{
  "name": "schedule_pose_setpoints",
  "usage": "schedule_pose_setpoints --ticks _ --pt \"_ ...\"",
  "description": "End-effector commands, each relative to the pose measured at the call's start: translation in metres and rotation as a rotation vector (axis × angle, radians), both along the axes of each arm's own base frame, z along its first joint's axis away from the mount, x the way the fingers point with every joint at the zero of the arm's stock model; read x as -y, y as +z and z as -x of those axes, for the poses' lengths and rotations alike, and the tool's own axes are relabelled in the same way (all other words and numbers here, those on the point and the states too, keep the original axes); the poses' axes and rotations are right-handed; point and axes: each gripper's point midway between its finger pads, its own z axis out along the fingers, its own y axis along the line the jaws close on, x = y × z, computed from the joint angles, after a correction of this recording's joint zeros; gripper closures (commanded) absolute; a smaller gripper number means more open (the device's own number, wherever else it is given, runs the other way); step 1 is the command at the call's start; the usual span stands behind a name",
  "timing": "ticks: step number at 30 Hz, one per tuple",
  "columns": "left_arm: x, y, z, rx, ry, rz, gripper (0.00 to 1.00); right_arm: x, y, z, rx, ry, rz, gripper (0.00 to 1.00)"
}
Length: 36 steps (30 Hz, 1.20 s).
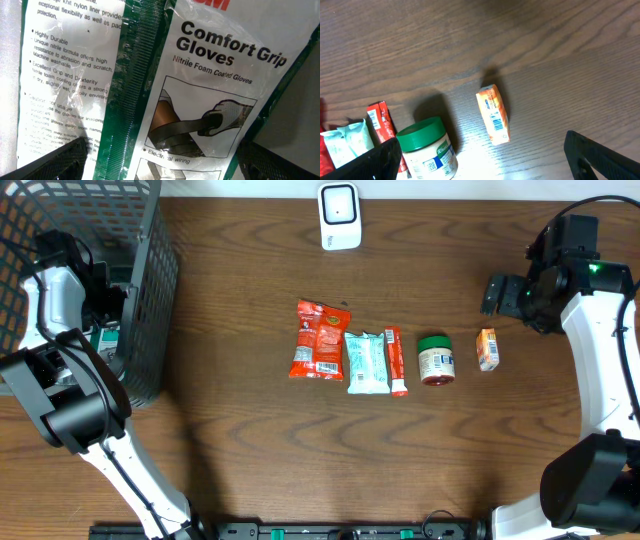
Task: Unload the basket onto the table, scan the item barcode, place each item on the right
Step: 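Reach the left gripper into the basket and grasp the green-white gloves package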
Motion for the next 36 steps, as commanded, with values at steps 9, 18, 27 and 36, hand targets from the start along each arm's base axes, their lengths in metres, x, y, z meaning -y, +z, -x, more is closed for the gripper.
schedule_pose_setpoints --ticks 9,18,27,36 --pt "0.0 -0.057 0.03 -0.119 0.091 0.037 0.02 0.002 0.012 -0.002 0.032 0.002 0.005 0.01" --pt "0.004 -0.073 0.04 -0.14 0.098 0.048 0.05 0.002 0.012 -0.002 0.032 0.002 0.005 0.01" --pt "-0.004 0.005 0.023 -0.034 0.093 0.001 0.02 0.002 0.012 -0.002 0.032 0.002 0.005 0.01" --pt "0.029 0.006 0.018 0.015 -0.018 0.166 0.02 0.002 0.012 -0.002 0.032 0.002 0.005 0.01"
